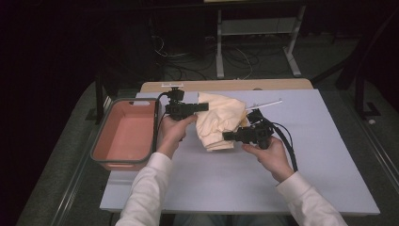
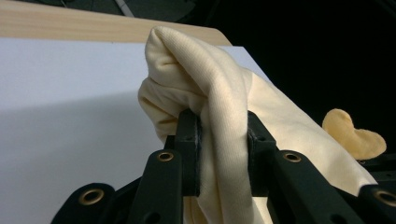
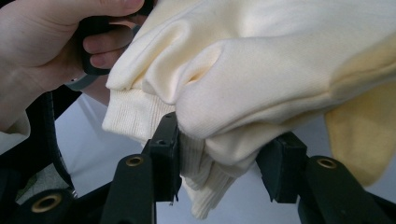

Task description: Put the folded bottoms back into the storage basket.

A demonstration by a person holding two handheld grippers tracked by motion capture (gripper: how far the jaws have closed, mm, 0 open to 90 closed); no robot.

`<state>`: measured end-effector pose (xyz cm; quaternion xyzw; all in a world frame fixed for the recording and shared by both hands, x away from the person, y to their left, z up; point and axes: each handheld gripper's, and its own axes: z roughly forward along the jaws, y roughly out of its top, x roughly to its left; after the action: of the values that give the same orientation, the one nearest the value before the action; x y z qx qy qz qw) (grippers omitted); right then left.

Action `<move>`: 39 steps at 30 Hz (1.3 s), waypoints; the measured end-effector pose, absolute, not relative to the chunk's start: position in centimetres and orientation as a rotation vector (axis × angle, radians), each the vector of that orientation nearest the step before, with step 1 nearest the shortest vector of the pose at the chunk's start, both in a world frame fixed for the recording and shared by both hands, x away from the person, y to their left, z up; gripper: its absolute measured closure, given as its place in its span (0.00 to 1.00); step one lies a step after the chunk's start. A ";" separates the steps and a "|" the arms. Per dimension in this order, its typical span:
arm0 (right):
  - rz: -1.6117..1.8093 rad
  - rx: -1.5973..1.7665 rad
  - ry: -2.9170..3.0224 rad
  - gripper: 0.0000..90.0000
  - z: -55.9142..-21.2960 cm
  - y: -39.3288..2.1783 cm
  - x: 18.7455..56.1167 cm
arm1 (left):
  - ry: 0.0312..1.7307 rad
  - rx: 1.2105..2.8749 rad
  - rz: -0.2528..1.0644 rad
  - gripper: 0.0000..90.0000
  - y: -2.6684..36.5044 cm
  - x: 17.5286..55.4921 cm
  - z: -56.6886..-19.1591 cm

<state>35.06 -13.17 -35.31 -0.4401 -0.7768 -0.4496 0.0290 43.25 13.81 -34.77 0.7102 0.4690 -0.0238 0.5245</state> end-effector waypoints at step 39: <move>-1.472 -1.235 -2.440 0.59 -30.9 -7.7 35.3 | 1.113 1.655 0.076 0.80 19.6 41.6 -29.5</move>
<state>35.32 -7.74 -30.93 -0.3975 -0.7856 -0.4738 0.0180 41.55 19.55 -29.49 0.6968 0.4687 0.0320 0.5419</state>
